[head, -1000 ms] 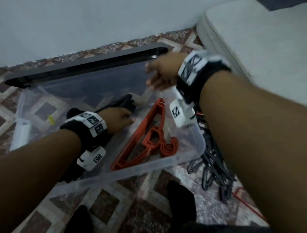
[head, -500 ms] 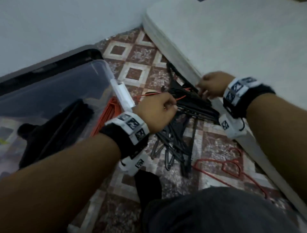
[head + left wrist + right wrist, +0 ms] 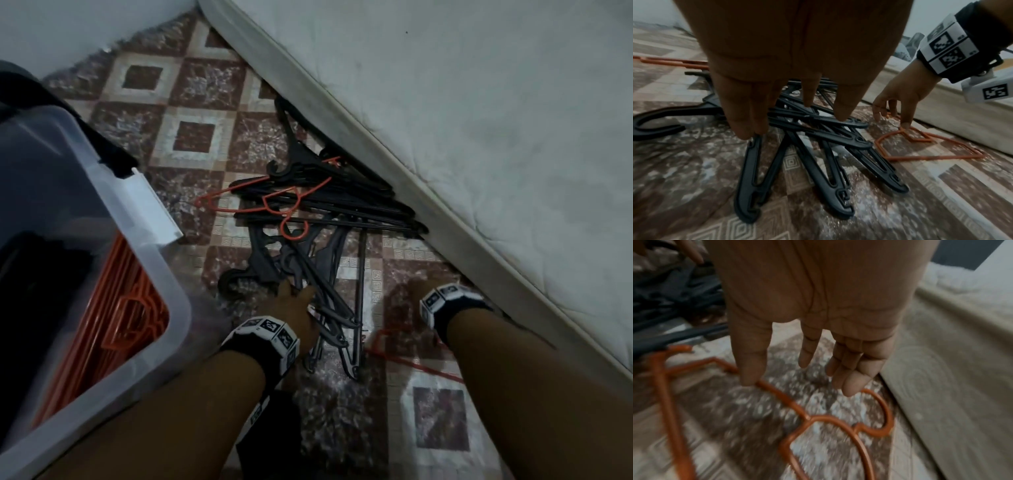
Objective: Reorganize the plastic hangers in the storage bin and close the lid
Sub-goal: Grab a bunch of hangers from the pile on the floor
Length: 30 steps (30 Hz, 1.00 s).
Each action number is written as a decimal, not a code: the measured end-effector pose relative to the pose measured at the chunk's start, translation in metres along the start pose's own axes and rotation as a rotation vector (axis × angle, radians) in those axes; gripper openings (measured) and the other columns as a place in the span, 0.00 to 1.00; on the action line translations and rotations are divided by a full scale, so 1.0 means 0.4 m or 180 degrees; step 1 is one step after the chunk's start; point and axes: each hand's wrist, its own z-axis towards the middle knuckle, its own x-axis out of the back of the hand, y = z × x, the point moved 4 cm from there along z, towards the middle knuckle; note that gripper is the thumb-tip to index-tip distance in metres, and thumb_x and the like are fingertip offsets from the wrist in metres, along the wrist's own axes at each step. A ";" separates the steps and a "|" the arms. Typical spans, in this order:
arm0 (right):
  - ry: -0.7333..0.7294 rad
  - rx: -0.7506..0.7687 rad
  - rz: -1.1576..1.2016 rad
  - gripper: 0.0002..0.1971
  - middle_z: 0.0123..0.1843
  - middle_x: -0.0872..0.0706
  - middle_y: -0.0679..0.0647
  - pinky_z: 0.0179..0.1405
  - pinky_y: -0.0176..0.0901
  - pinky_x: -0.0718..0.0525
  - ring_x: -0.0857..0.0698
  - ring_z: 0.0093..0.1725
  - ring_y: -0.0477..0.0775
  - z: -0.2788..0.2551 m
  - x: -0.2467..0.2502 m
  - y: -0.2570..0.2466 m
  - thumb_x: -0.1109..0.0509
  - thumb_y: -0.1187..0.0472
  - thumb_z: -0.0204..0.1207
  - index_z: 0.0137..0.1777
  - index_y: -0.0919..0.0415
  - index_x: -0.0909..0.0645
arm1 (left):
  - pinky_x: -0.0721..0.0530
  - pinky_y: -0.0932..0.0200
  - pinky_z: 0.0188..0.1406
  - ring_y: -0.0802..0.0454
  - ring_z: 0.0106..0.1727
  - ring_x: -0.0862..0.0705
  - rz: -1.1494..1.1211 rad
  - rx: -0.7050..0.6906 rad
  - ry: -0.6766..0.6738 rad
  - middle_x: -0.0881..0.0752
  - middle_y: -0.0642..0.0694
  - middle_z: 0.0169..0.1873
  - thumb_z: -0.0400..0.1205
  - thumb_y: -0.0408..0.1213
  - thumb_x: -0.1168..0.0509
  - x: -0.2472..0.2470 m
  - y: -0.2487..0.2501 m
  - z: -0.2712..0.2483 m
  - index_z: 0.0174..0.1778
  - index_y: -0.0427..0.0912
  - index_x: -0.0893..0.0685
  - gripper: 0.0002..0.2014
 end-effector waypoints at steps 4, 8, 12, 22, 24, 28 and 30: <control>-0.0100 0.0156 -0.0632 0.31 0.75 0.25 0.58 0.70 0.59 0.22 0.24 0.72 0.67 0.000 -0.075 0.000 0.25 0.48 0.74 0.77 0.49 0.27 | 0.15 0.47 0.60 0.33 0.69 0.23 0.0176 -0.0004 -0.0400 0.69 0.45 0.84 0.81 0.53 0.36 -0.047 0.006 0.017 0.83 0.66 0.49 0.38; 0.0186 0.0337 -0.0377 0.16 0.62 0.17 0.53 0.57 0.52 0.16 0.15 0.59 0.62 -0.021 -0.081 -0.020 0.33 0.39 0.74 0.61 0.39 0.18 | 0.15 0.46 0.60 0.32 0.69 0.24 0.0207 -0.0058 -0.0386 0.70 0.42 0.83 0.80 0.55 0.37 -0.052 0.015 0.022 0.84 0.65 0.50 0.38; 0.0318 0.0439 -0.0446 0.12 0.61 0.15 0.48 0.60 0.53 0.19 0.15 0.58 0.59 -0.014 -0.091 -0.022 0.32 0.39 0.73 0.56 0.35 0.17 | 0.13 0.48 0.54 0.33 0.65 0.21 0.0224 -0.0102 -0.0363 0.70 0.42 0.83 0.80 0.55 0.38 -0.056 0.013 0.025 0.83 0.65 0.50 0.38; 0.0702 0.0318 -0.0287 0.15 0.59 0.13 0.48 0.66 0.56 0.26 0.15 0.59 0.56 0.005 0.023 0.008 0.44 0.39 0.81 0.61 0.40 0.21 | 0.15 0.48 0.56 0.34 0.68 0.24 0.0113 -0.0140 -0.0455 0.70 0.47 0.83 0.81 0.50 0.37 -0.059 -0.004 0.039 0.82 0.69 0.48 0.36; 0.0796 0.0623 -0.0248 0.11 0.54 0.13 0.49 0.58 0.52 0.19 0.16 0.49 0.55 -0.004 0.069 -0.043 0.43 0.46 0.81 0.54 0.42 0.20 | 0.15 0.49 0.54 0.35 0.67 0.23 0.0129 -0.0149 -0.0471 0.70 0.47 0.83 0.81 0.50 0.37 -0.057 -0.003 0.037 0.82 0.69 0.48 0.36; 0.1167 0.1302 0.0045 0.07 0.48 0.17 0.50 0.49 0.51 0.22 0.19 0.46 0.54 -0.028 0.177 -0.217 0.41 0.51 0.80 0.50 0.46 0.21 | 0.16 0.53 0.51 0.37 0.63 0.19 -0.0044 -0.0311 -0.0345 0.66 0.47 0.84 0.80 0.52 0.38 -0.066 -0.014 0.042 0.81 0.66 0.45 0.34; 0.1196 0.1701 -0.0403 0.10 0.50 0.17 0.50 0.56 0.56 0.26 0.18 0.51 0.55 -0.046 0.219 -0.322 0.40 0.52 0.78 0.55 0.43 0.19 | 0.16 0.52 0.52 0.40 0.58 0.16 -0.0230 -0.0391 0.0097 0.46 0.42 0.83 0.80 0.50 0.39 -0.054 -0.031 0.035 0.78 0.60 0.36 0.28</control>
